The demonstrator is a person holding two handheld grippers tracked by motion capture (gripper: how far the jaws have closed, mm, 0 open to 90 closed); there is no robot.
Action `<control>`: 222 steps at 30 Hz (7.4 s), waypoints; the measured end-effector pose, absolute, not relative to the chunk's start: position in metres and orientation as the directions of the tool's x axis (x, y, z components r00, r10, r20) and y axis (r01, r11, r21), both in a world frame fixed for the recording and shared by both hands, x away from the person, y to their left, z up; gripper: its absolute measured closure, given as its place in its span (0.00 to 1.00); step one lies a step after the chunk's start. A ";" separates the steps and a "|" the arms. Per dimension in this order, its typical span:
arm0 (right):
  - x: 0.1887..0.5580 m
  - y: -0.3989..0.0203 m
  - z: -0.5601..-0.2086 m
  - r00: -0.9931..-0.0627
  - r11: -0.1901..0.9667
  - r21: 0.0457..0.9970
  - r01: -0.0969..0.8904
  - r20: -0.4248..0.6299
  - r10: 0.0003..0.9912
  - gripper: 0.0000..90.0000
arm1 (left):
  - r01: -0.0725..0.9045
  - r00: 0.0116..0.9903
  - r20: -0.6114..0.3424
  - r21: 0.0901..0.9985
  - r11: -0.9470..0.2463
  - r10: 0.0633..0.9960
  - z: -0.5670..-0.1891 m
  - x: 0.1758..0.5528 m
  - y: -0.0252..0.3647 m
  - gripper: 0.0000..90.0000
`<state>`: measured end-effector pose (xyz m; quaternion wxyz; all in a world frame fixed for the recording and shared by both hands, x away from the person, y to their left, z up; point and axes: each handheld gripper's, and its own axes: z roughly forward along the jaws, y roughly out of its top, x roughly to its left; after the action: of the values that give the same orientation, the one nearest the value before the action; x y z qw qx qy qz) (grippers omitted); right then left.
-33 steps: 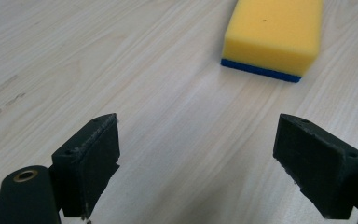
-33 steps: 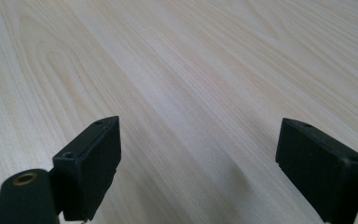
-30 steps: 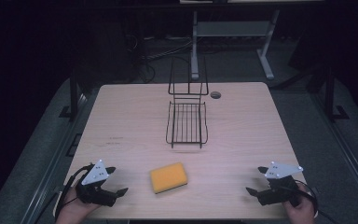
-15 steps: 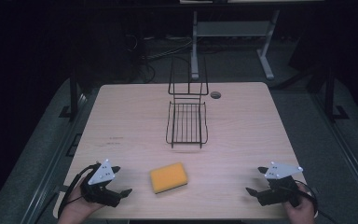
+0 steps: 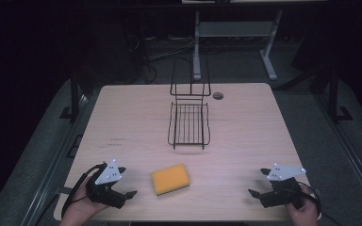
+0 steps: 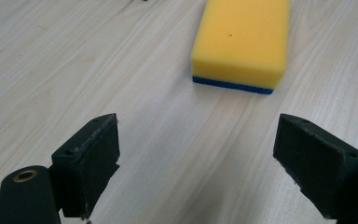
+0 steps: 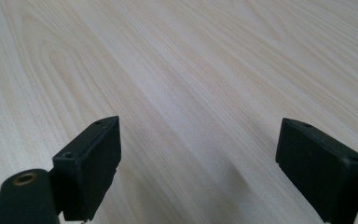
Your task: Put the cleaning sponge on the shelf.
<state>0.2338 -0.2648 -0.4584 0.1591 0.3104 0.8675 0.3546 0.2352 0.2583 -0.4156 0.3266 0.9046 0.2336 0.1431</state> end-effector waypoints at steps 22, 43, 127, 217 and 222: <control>0.233 -0.264 -0.458 -0.756 0.557 0.712 0.427 -0.057 0.653 0.15 | 0.286 0.882 0.124 0.624 -0.727 0.454 -0.408 0.242 0.235 0.15; 0.233 -0.264 -0.457 -0.760 0.567 0.707 0.422 -0.065 0.647 0.15 | 0.240 0.917 0.118 0.603 -0.761 0.382 -0.398 0.249 0.208 0.15; 0.232 -0.262 -0.456 -0.768 0.566 0.717 0.407 -0.066 0.637 0.15 | 0.252 0.953 0.037 0.455 -0.854 0.301 -0.421 0.292 0.133 0.15; 0.233 -0.261 -0.457 -0.771 0.574 0.710 0.408 -0.068 0.633 0.15 | 0.205 0.975 -0.007 0.438 -0.875 0.224 -0.405 0.316 0.113 0.24; 0.234 -0.262 -0.456 -0.771 0.570 0.711 0.411 -0.062 0.634 0.15 | 0.218 0.972 -0.020 0.460 -0.860 0.236 -0.400 0.320 0.116 0.24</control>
<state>0.2342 -0.2619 -0.4562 0.1573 0.2996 0.8720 0.3536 0.3196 0.1159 -0.4003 0.2364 0.9643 0.1178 0.0186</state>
